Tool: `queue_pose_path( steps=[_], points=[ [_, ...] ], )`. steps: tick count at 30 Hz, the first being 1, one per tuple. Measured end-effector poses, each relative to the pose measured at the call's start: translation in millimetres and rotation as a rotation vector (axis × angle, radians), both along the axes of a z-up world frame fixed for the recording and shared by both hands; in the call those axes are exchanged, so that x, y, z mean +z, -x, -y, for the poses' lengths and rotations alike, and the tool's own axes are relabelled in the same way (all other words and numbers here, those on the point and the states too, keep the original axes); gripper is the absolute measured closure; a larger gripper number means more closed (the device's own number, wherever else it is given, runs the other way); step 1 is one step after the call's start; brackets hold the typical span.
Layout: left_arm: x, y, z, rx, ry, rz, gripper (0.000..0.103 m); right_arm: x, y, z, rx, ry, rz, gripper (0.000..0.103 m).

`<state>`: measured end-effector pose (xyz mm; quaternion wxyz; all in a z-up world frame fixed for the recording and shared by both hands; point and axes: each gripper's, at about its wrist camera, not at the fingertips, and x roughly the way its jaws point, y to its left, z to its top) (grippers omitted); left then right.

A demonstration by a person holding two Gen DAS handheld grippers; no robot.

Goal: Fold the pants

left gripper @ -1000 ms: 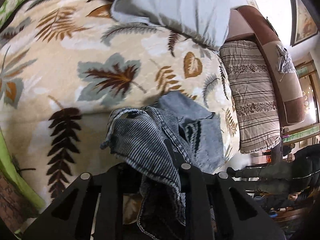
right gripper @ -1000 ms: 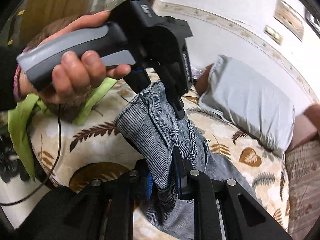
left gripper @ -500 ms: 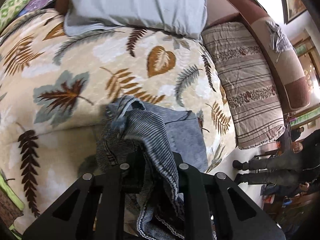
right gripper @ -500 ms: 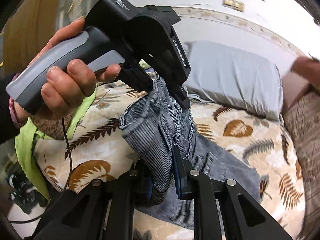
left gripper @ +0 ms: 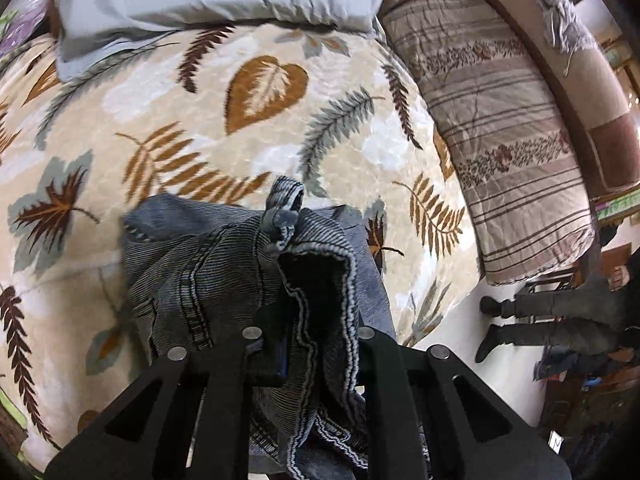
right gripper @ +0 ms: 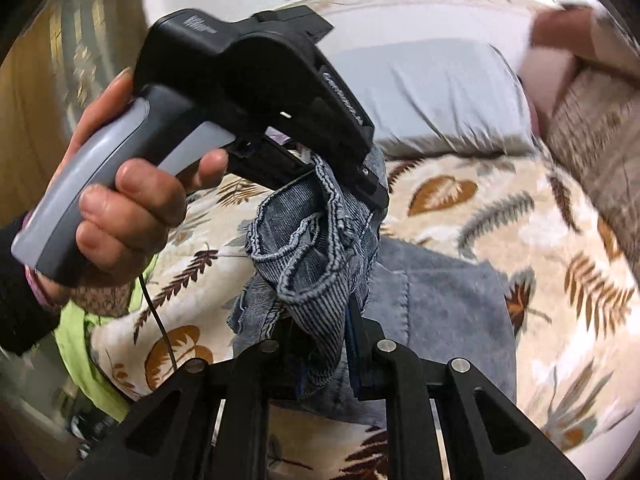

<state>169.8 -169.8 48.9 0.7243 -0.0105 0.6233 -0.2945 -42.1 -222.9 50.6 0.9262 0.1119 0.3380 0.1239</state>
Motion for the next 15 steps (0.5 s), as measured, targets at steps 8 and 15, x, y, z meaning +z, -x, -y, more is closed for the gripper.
queue_pose_path(
  steps=[8,15],
  points=[
    [-36.1,-2.0,57.2,-0.041,-0.084,-0.036,0.092,-32.8,-1.8,58.1,-0.087,-0.214,-0.092,0.088],
    [-62.6,6.5,105.3,-0.098,-0.156,-0.049,0.092,-61.4,7.6,99.8,-0.161,-0.341,-0.142,0.088]
  ],
)
